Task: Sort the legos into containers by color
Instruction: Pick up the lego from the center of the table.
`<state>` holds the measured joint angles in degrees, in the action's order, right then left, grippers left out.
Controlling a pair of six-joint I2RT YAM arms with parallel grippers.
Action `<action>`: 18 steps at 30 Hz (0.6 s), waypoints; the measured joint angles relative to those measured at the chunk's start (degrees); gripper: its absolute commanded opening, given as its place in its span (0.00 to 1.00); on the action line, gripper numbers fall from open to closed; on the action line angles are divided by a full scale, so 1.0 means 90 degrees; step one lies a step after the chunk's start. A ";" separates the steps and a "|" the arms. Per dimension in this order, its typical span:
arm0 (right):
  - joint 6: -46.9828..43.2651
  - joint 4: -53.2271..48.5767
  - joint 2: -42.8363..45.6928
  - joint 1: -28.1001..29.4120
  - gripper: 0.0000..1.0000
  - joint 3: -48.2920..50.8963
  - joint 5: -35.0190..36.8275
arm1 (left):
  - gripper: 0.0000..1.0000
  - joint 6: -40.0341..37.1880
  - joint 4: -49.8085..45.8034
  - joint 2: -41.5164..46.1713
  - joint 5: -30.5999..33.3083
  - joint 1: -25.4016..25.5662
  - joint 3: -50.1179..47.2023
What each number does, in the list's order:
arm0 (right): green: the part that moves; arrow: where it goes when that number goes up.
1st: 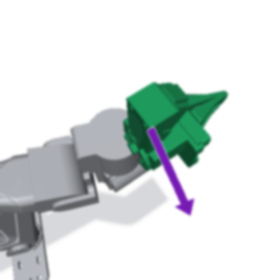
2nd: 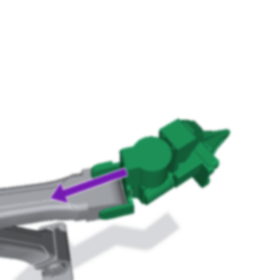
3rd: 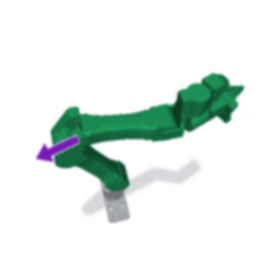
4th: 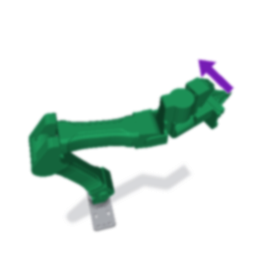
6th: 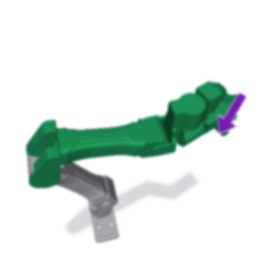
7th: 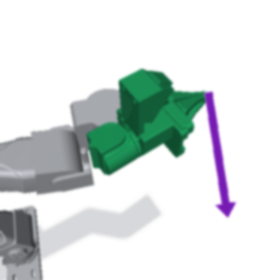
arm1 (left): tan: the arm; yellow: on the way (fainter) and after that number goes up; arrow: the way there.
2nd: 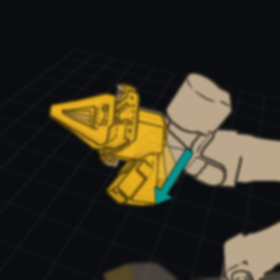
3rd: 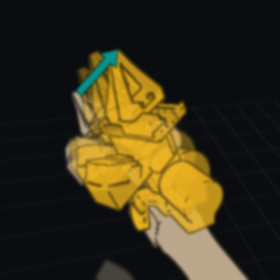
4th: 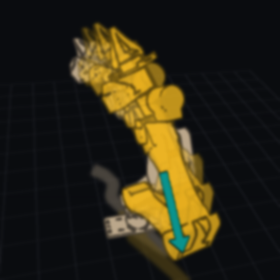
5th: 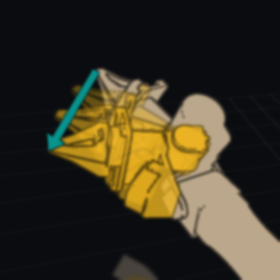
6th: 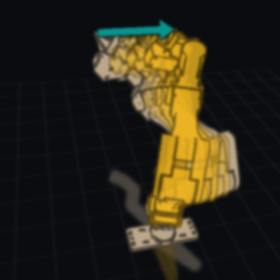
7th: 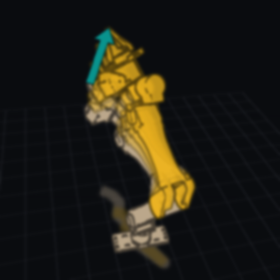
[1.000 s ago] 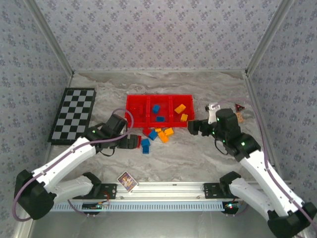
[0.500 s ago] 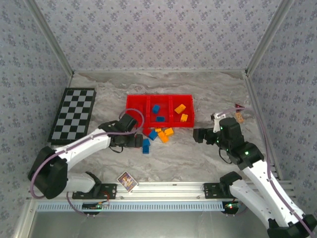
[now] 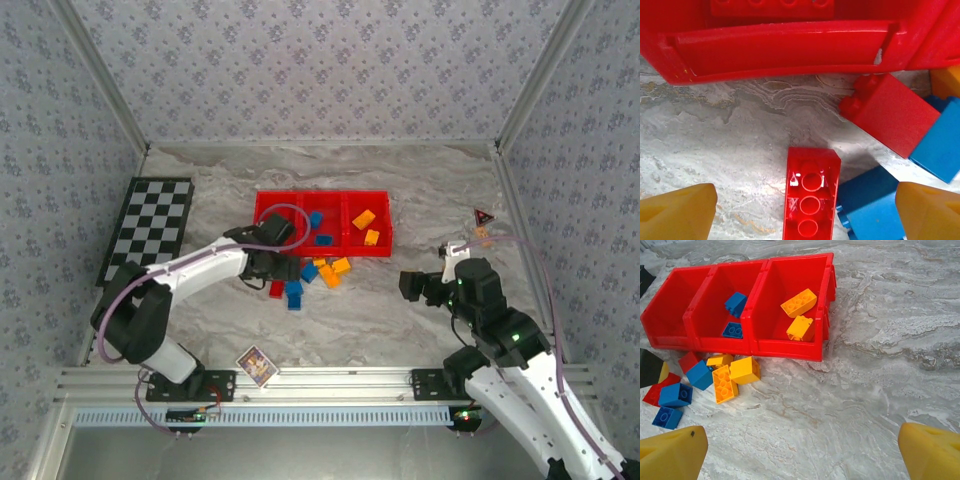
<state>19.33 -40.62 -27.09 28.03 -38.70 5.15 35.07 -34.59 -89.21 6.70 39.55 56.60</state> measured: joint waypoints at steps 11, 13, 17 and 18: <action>0.0049 -0.0075 -0.0024 0.0301 1.00 0.0000 0.0160 | 0.83 -0.0005 0.0151 -0.0546 0.0027 -0.0024 0.0075; 0.0068 -0.0104 -0.0024 0.0401 1.00 0.0000 0.0228 | 0.79 -0.0005 0.0216 -0.0614 0.0015 -0.0063 0.0117; 0.0070 -0.0131 -0.0024 0.0546 1.00 0.0000 0.0350 | 0.74 -0.0010 0.0240 -0.0724 -0.0121 -0.0170 0.0165; 0.0070 -0.0134 -0.0024 0.0566 1.00 0.0000 0.0367 | 0.74 -0.0005 0.0262 -0.0741 -0.0155 -0.0192 0.0172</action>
<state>19.97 -41.82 -27.31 33.12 -38.70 8.45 35.03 -32.23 -95.88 5.30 37.82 58.15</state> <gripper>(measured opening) 0.995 0.744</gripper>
